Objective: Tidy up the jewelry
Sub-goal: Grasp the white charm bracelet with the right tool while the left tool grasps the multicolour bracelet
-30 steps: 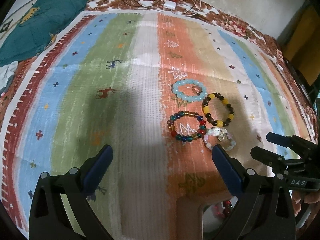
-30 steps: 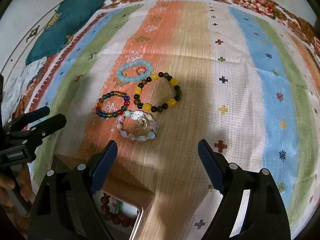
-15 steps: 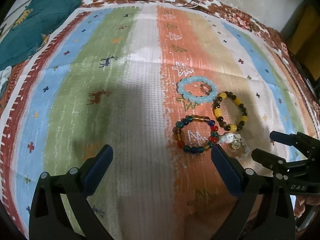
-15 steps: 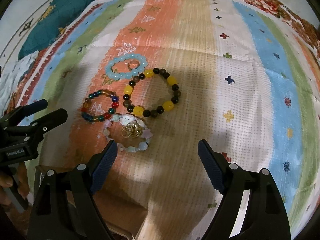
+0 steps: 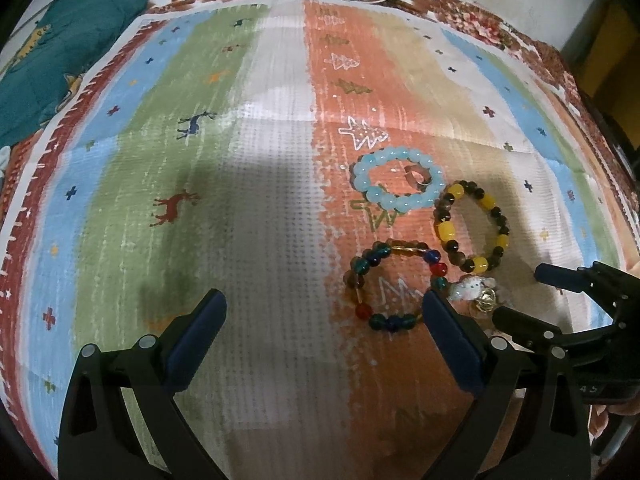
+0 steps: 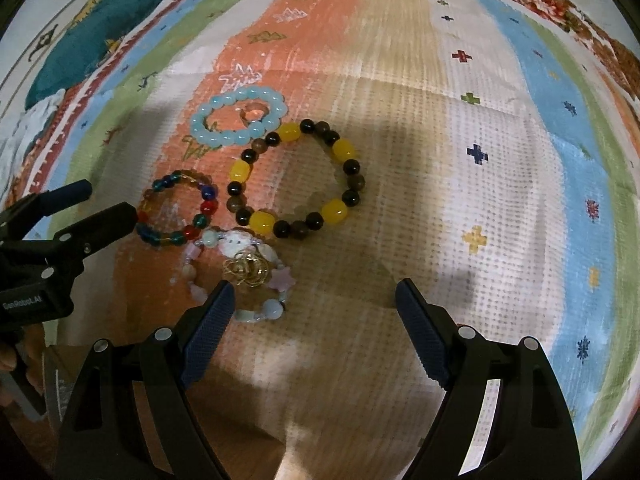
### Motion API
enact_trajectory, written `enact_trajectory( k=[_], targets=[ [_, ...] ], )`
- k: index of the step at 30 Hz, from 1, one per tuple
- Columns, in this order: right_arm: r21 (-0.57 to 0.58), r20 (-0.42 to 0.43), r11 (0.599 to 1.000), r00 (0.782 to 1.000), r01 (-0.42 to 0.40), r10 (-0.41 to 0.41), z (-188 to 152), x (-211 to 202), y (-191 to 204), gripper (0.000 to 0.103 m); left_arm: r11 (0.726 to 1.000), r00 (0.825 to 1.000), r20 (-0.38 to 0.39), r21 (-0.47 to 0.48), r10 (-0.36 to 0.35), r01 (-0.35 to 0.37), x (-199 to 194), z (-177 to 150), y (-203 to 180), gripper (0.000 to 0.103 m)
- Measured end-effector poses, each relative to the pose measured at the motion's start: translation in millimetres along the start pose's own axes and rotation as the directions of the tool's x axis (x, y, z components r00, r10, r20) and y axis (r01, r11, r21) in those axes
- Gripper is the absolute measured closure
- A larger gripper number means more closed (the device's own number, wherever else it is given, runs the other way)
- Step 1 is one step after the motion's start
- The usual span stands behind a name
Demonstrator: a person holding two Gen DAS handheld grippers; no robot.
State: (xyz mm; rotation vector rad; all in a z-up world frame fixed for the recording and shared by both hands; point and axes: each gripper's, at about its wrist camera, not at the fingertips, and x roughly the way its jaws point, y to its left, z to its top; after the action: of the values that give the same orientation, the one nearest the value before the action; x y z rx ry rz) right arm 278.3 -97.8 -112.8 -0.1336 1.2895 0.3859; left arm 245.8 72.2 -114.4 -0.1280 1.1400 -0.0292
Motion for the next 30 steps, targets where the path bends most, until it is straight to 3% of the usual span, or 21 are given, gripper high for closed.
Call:
enact_trajectory(
  k=[6, 10, 13, 14, 16, 20, 21, 30],
  targets=[
    [-0.012, -0.007, 1.000, 1.000, 0.009, -0.009, 2.4, 4.9, 0.4, 0.020, 0.999, 0.999, -0.018, 0.031, 0.039, -0.039, 10.6, 3.2, -3.1, 0.009],
    [-0.034, -0.028, 0.999, 0.999, 0.018, -0.019, 0.1, 5.9, 2.4, 0.022, 0.997, 0.997, -0.041, 0.040, 0.072, -0.071, 17.9, 0.4, -0.4, 0.020],
    [-0.026, -0.036, 0.999, 0.999, 0.034, -0.035, 0.5, 5.3, -1.7, 0.040, 0.996, 0.995, -0.047, 0.037, 0.084, -0.082, 17.4, -0.3, 3.8, 0.030],
    [-0.022, -0.037, 0.999, 0.999, 0.031, -0.032, 0.9, 4.2, -3.5, 0.051, 0.996, 0.995, -0.048, 0.033, 0.087, -0.085, 17.2, 0.2, 4.7, 0.035],
    [-0.012, -0.040, 1.000, 0.999, 0.025, -0.026, 1.4, 2.7, -6.1, 0.064, 0.996, 0.995, -0.045, 0.032, 0.085, -0.083, 16.1, 0.3, 5.9, 0.048],
    [-0.020, -0.041, 1.000, 0.999, -0.001, 0.001, -0.5, 1.6, -6.0, 0.090, 0.997, 0.996, -0.049, 0.044, 0.072, -0.070, 15.0, -0.8, 5.4, 0.088],
    [-0.027, -0.040, 1.000, 0.999, -0.008, 0.007, -0.8, 1.8, -5.3, 0.092, 0.997, 0.996, -0.053, 0.045, 0.067, -0.065, 15.2, -0.2, 5.7, 0.094],
    [-0.044, 0.002, 0.999, 1.000, -0.023, 0.023, 1.9, -9.9, 2.0, 0.092, 0.999, 0.999, -0.050, 0.030, 0.023, -0.021, 5.8, 2.0, 5.8, 0.094]
  ],
)
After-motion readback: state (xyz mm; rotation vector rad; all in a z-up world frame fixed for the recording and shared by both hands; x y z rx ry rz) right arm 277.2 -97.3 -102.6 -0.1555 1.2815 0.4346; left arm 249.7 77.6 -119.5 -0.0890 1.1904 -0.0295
